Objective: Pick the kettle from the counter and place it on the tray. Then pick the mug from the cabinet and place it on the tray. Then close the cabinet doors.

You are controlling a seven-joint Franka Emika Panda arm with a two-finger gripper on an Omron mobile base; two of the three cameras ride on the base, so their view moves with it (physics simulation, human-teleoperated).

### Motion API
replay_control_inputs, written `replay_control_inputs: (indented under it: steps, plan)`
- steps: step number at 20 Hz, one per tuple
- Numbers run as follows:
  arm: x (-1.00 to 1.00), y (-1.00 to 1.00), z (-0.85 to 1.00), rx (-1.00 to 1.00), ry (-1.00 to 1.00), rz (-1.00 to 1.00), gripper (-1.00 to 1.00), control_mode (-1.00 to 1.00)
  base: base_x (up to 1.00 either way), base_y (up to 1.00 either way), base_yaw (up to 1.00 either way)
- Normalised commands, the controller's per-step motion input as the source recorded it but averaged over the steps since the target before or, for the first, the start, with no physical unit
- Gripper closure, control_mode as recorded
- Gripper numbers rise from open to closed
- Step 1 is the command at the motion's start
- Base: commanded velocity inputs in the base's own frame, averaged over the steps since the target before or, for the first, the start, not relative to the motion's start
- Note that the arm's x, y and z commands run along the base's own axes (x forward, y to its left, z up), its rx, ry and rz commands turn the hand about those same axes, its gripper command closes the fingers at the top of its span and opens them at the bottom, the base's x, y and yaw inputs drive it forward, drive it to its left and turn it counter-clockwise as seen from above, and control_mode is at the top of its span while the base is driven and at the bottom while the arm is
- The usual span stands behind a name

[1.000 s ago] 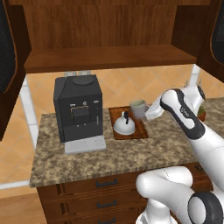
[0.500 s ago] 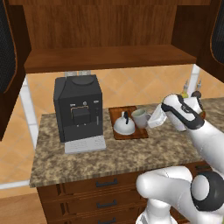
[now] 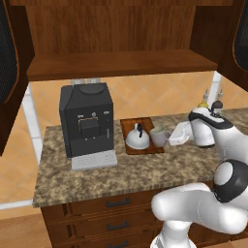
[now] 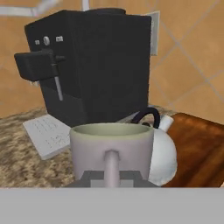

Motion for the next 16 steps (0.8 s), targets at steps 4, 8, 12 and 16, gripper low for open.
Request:
replay_control_inputs:
  steps: [4, 8, 12, 16]
  plan:
    - [0.36, -0.16, -0.25, 0.09, 0.00, 0.00, 1.00, -1.00, 0.00, 0.00, 0.00]
    - [0.13, -0.44, -0.06, 0.04, 0.00, 0.00, 1.00, -1.00, 0.00, 0.00, 0.00]
    - [0.21, -0.13, -0.02, 0.12, 0.00, 0.00, 1.00, -1.00, 0.00, 0.00, 0.00]
    - [0.38, 0.00, -0.05, 0.17, -0.01, 0.00, 1.00, -1.00, 0.00, 0.00, 0.00]
